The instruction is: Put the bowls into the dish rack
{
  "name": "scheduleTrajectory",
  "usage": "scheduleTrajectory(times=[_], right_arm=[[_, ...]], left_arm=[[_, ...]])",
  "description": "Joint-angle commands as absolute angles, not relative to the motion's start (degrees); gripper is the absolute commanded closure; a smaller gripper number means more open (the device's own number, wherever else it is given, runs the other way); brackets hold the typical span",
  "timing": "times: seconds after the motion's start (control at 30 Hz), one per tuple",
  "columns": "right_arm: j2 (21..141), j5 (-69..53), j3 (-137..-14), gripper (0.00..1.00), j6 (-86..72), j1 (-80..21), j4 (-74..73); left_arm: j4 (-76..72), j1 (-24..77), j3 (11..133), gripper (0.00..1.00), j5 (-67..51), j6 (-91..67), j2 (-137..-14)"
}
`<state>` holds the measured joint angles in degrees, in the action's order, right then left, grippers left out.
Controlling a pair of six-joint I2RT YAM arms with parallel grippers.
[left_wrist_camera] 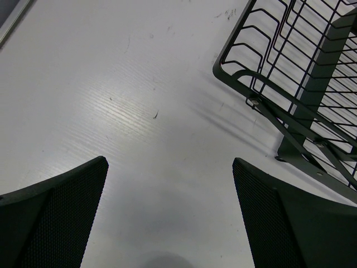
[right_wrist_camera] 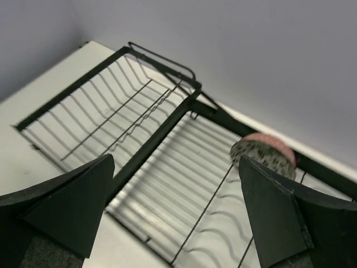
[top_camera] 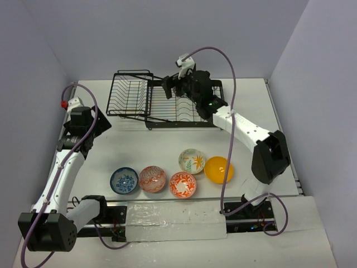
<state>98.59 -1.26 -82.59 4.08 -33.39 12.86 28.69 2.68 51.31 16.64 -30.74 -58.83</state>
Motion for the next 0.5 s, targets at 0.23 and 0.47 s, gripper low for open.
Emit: scheduleTrajectory(times=[0.23,0.47], right_arm=[[82.64,-0.62,-80.6,0.12,-10.2,-35.24,-20.63],[73.39,-4.3,-70.86,0.14,-15.29,-35.24,-35.23]], left_arm=[[27.42,5.62,50.89,0.01,18.81,-31.11,-58.19],[27.51,7.21,50.8,0.01,18.9,-31.11,-58.36]])
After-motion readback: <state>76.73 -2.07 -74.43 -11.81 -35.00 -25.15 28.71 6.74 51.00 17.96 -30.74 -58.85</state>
